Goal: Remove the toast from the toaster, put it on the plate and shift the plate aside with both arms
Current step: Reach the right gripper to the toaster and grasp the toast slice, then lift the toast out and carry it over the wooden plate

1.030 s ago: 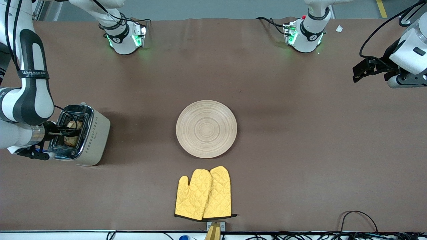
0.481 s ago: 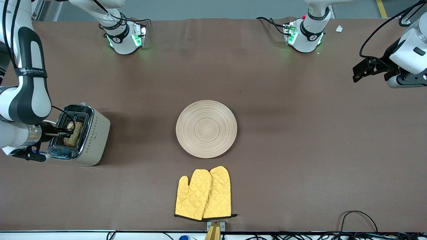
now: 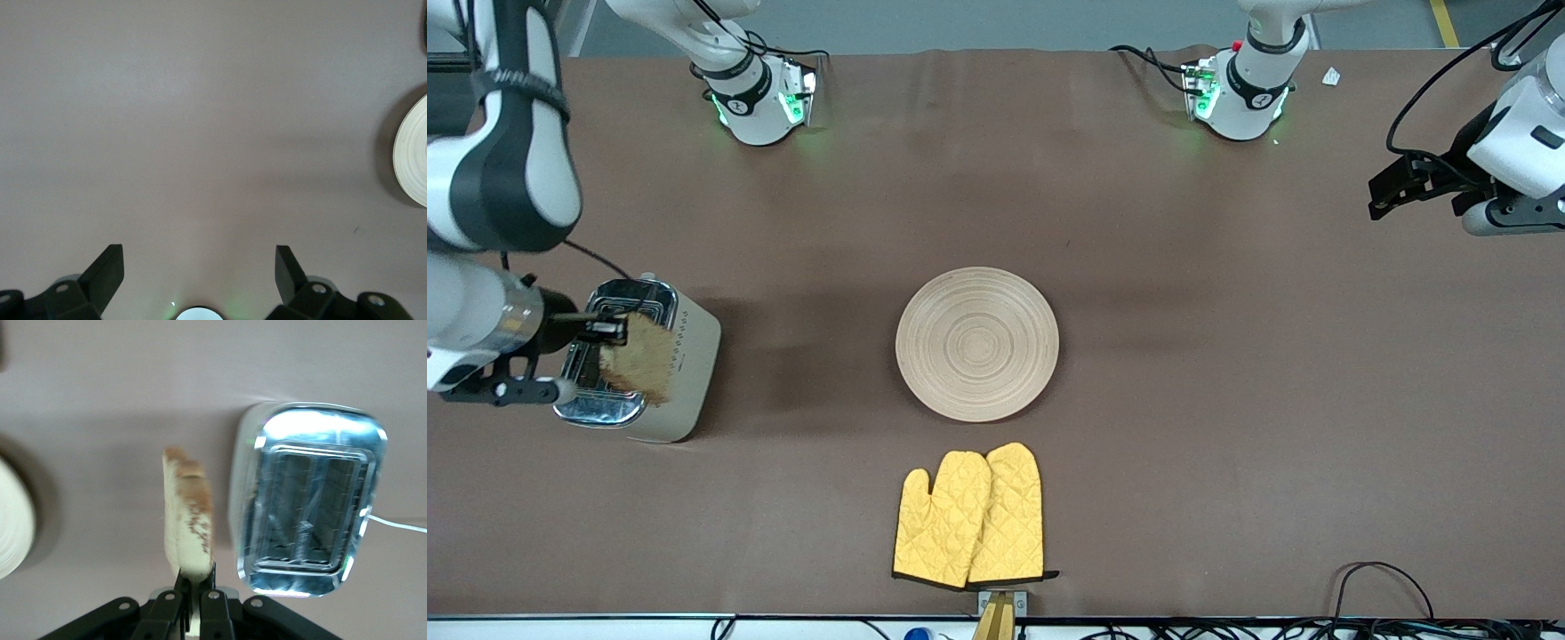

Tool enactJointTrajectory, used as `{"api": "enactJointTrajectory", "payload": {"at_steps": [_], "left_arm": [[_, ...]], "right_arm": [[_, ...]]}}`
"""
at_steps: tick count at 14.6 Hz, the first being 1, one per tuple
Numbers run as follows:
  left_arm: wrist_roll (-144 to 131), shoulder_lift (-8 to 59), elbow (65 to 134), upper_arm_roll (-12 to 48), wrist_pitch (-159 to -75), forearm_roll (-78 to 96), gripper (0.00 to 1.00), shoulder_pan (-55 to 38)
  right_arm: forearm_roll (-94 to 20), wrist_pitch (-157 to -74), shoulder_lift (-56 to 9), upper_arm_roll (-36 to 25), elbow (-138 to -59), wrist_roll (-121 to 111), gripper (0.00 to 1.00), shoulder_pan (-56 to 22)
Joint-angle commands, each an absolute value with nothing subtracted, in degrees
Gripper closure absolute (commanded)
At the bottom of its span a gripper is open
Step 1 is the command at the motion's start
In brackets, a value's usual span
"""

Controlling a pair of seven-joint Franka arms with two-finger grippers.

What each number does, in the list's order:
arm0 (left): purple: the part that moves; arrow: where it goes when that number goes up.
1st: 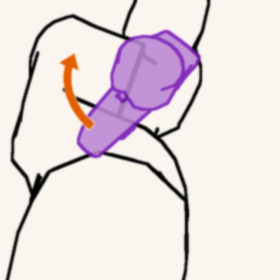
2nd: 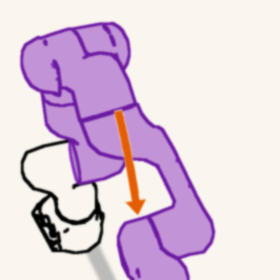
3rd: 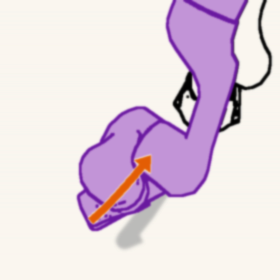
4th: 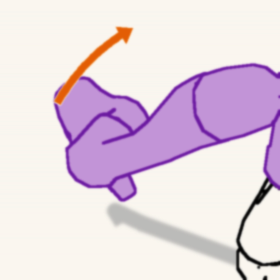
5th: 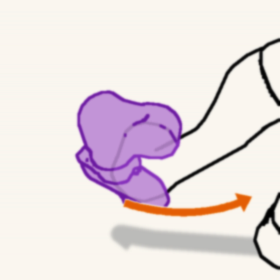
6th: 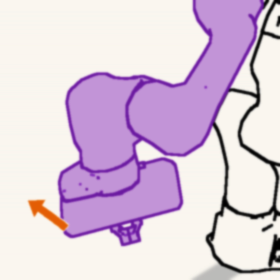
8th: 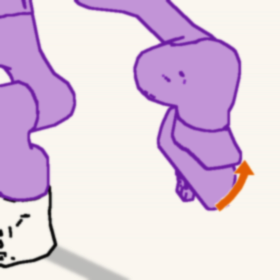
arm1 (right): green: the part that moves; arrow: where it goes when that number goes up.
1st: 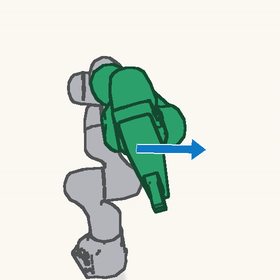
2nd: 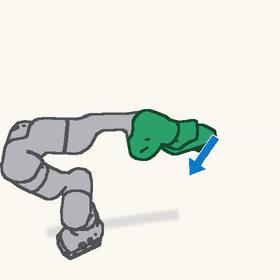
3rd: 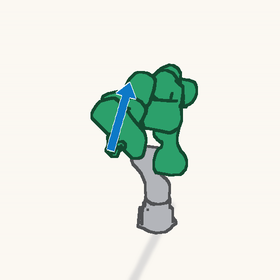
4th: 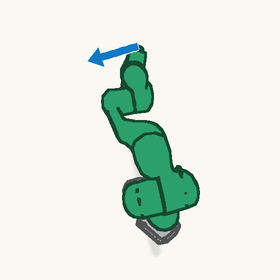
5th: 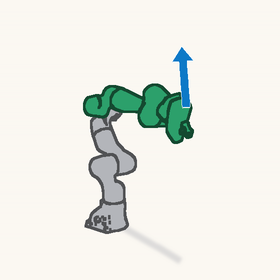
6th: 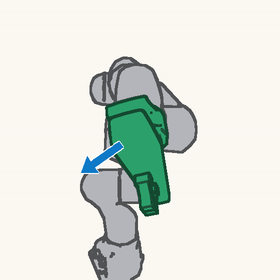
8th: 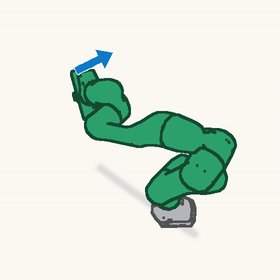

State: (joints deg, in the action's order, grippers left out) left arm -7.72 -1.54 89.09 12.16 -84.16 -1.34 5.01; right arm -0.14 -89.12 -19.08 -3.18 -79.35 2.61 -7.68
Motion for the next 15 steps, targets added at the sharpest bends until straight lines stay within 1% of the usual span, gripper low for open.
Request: {"api": "enactJointTrajectory", "payload": {"at_steps": [1,3,5,7,12,14,15], "left_arm": [[-7.4,-1.6,88.4,12.2,-83.2,-1.8,0.00,5.3],[-7.5,-1.5,88.5,12.1,-83.2,-1.8,0.00,5.3],[-7.6,-1.4,88.6,12.1,-83.2,-1.8,0.00,5.9],[-7.6,-1.4,88.8,12.1,-83.3,-1.8,0.00,6.1],[-8.2,-0.4,88.8,12.1,-83.3,-1.8,0.00,5.9],[-8.2,-0.4,88.9,12.1,-83.3,-1.8,0.00,5.9],[-8.3,-0.1,88.9,12.1,-83.3,-2.3,0.00,5.9]], "right_arm": [[1.3,-89.4,-18.6,-3.3,-80.7,3.9,0.90,-14.1],[1.3,-89.6,-19.2,-3.3,-80.8,11.6,0.90,-19.2],[0.8,-90.5,-21.0,-3.3,-80.9,18.3,0.90,-24.2],[-2.6,-94.9,-22.5,-3.3,-81.2,19.2,0.89,-26.4],[-21.8,-105.3,-27.0,-3.3,-82.5,26.7,0.90,-29.1],[-31.7,-111.5,-27.9,-3.3,-87.0,26.7,0.90,-30.0],[-35.5,-115.9,-28.5,-3.3,-89.3,26.7,0.89,-31.3]]}}
